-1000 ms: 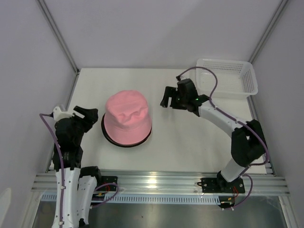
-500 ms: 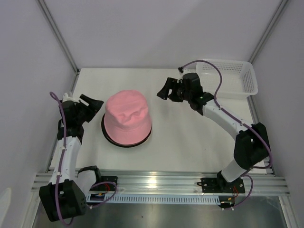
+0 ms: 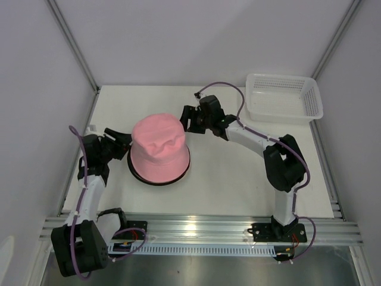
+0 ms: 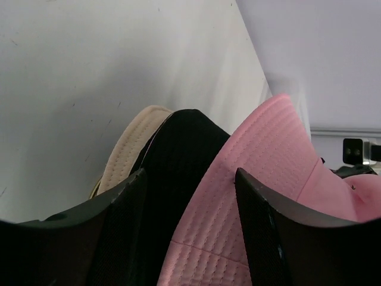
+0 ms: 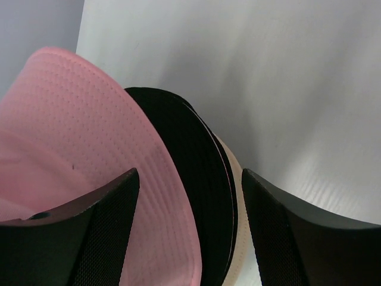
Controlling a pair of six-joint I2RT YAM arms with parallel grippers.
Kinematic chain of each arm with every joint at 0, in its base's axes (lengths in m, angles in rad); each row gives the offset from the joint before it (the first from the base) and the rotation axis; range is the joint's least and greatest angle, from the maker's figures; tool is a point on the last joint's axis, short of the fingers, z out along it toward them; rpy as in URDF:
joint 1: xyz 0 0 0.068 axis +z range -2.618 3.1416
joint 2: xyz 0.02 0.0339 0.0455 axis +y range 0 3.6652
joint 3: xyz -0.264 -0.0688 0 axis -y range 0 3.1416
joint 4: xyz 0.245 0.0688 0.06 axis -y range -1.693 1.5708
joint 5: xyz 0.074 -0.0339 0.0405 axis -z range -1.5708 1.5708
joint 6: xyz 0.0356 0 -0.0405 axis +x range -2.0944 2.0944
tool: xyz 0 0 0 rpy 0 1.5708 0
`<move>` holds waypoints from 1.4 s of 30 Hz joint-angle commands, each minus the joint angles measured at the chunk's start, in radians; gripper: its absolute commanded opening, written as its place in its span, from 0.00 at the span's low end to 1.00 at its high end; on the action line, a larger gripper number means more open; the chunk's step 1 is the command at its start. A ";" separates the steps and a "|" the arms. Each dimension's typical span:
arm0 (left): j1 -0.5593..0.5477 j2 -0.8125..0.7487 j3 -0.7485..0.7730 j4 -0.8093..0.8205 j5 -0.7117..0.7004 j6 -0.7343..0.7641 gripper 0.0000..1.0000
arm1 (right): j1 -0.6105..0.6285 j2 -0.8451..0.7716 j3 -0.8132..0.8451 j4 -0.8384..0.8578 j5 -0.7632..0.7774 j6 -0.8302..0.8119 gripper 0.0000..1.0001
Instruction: Stack the hats
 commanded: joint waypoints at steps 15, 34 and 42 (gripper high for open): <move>0.007 -0.094 -0.171 0.219 0.119 -0.143 0.61 | 0.006 0.235 0.339 -0.069 -0.095 -0.039 0.73; 0.006 -0.314 -0.258 0.078 0.029 -0.073 0.01 | -0.112 0.304 0.489 -0.222 -0.041 -0.111 0.78; -0.002 -0.393 -0.237 -0.057 0.022 -0.052 0.01 | -0.239 0.119 0.313 -0.259 -0.049 -0.116 0.82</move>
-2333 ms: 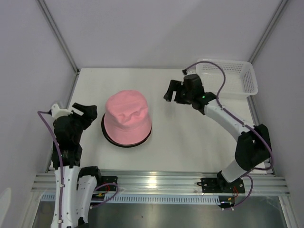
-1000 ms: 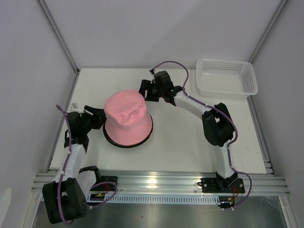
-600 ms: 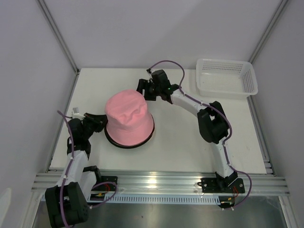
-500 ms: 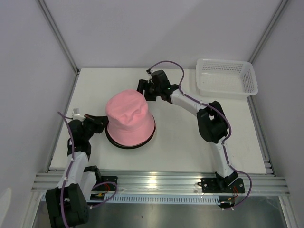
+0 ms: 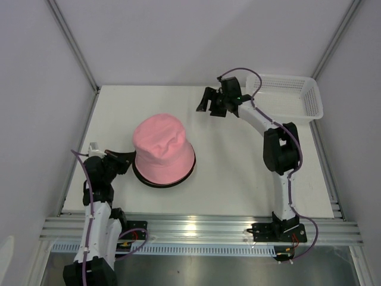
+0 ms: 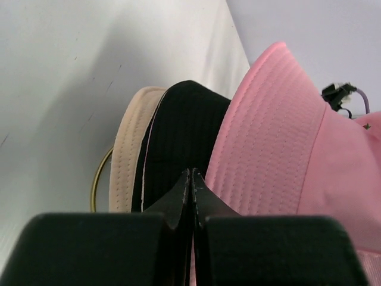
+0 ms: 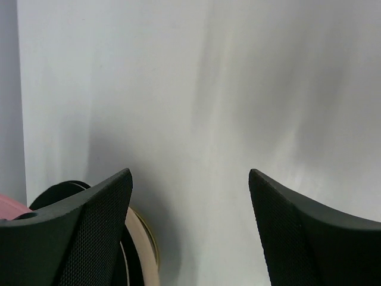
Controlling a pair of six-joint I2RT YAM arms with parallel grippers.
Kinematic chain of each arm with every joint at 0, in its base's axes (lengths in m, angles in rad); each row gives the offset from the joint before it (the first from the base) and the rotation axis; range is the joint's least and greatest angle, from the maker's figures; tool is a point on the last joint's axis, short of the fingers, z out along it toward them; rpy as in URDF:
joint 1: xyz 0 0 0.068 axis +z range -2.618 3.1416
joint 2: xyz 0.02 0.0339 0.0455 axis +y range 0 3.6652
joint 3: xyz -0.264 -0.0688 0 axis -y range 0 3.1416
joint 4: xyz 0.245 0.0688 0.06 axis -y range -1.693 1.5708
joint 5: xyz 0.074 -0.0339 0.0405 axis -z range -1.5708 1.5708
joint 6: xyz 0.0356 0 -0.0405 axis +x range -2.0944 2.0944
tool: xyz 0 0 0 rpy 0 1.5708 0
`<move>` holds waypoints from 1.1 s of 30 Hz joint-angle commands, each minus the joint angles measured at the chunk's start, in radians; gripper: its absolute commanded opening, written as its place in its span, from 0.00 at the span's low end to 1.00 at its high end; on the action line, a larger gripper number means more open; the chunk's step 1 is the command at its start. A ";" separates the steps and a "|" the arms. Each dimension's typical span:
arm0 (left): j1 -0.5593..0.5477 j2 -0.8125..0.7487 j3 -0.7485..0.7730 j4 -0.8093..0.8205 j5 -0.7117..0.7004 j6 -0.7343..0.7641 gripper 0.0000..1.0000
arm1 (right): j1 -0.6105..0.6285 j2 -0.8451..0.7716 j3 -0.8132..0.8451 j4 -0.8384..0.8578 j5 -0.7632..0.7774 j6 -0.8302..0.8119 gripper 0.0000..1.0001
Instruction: Stack the hats
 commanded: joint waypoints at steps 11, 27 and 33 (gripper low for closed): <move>-0.012 -0.181 0.036 -0.184 -0.061 0.056 0.44 | -0.014 -0.411 -0.409 0.072 -0.127 0.039 0.83; 0.168 0.184 0.137 0.207 0.227 0.121 0.60 | 0.134 -0.375 -0.471 0.135 -0.127 0.069 0.67; 0.192 0.262 0.094 0.287 0.372 0.097 0.59 | 0.131 -0.296 -0.361 0.102 -0.123 0.015 0.66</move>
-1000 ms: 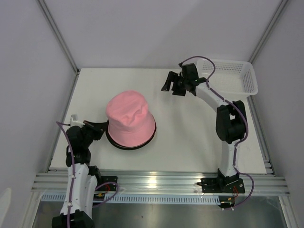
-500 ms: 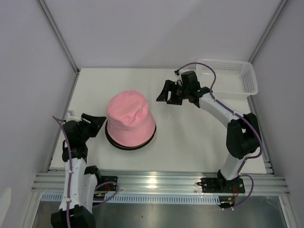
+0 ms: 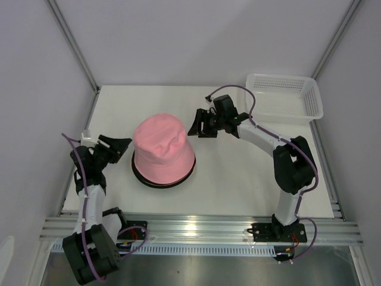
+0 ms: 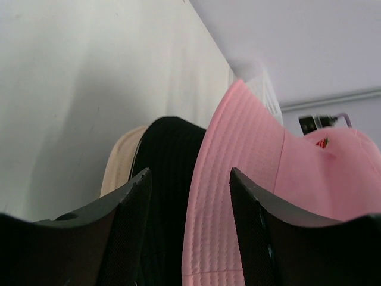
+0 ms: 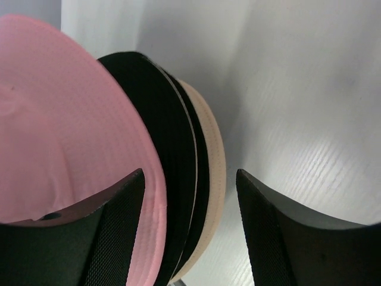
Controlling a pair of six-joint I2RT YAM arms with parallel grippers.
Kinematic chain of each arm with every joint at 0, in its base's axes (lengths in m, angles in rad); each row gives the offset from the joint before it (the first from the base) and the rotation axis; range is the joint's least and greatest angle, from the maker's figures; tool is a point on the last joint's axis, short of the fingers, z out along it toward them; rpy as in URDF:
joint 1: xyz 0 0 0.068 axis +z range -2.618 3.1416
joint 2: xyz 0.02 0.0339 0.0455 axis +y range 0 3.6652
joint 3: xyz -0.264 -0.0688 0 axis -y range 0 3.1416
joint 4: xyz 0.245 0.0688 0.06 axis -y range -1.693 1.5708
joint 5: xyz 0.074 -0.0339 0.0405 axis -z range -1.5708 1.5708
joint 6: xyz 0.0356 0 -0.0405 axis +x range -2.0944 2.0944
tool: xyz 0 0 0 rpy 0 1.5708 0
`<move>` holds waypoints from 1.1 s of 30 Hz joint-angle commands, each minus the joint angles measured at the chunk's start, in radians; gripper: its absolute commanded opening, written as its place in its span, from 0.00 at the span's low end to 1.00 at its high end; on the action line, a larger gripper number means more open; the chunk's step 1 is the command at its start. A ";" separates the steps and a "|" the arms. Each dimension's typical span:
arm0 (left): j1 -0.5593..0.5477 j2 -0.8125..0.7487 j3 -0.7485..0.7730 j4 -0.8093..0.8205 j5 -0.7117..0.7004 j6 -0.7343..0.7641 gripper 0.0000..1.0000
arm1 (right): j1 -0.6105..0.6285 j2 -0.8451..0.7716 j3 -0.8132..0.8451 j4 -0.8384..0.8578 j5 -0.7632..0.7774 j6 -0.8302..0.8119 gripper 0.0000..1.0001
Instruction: Stack the hats
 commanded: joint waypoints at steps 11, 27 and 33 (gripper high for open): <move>0.015 -0.028 -0.135 0.216 0.188 -0.070 0.58 | 0.007 0.180 0.262 -0.015 -0.011 -0.045 0.59; 0.015 -0.185 -0.244 0.354 0.274 -0.188 0.57 | 0.053 0.307 0.410 -0.077 -0.024 -0.079 0.54; 0.013 -0.220 -0.291 0.348 0.275 -0.194 0.58 | 0.060 0.353 0.473 -0.105 -0.035 -0.095 0.54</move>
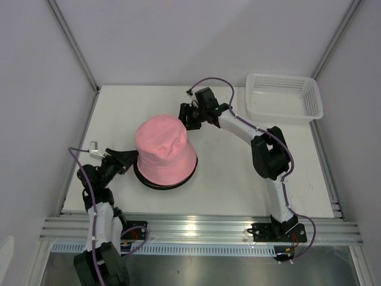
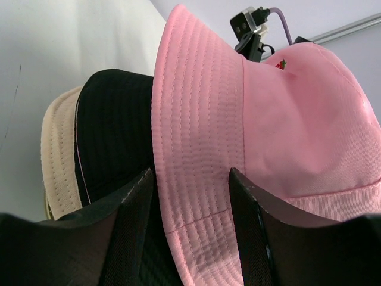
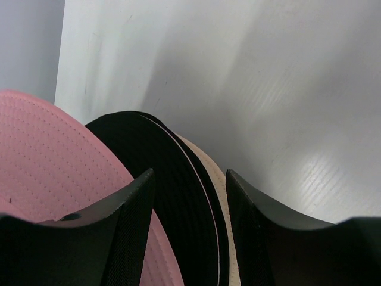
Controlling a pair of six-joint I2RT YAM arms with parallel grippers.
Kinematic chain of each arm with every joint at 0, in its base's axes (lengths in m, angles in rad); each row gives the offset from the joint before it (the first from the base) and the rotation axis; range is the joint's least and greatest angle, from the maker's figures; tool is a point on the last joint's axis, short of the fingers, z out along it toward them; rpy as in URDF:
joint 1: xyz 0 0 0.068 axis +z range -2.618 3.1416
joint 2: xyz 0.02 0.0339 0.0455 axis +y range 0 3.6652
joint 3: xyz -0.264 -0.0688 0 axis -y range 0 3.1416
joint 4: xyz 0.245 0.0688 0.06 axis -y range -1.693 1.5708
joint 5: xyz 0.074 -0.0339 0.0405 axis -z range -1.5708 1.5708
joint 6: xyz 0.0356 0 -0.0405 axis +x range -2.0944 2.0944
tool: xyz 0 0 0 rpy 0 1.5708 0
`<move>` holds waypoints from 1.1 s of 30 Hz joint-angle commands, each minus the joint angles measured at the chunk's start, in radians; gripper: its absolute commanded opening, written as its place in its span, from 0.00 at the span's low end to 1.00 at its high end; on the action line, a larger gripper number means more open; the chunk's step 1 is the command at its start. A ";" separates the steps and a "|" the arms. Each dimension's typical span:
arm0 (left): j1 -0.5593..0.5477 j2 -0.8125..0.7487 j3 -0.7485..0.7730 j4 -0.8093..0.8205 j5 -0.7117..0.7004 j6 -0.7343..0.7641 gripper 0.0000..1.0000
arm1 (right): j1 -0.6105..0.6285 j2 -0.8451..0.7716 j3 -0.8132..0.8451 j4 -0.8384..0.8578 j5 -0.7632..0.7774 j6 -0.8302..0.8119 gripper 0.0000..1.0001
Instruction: Stack the hats
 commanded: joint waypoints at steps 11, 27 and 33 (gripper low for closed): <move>0.006 -0.035 -0.007 -0.026 -0.127 0.062 0.60 | 0.026 0.107 0.205 -0.056 -0.034 -0.072 0.42; 0.007 0.339 0.150 0.273 0.021 0.000 0.73 | -0.049 0.110 0.371 -0.189 0.081 -0.138 0.27; 0.006 0.366 0.162 0.335 0.032 -0.021 0.71 | -0.112 0.003 0.328 -0.248 0.169 -0.164 0.41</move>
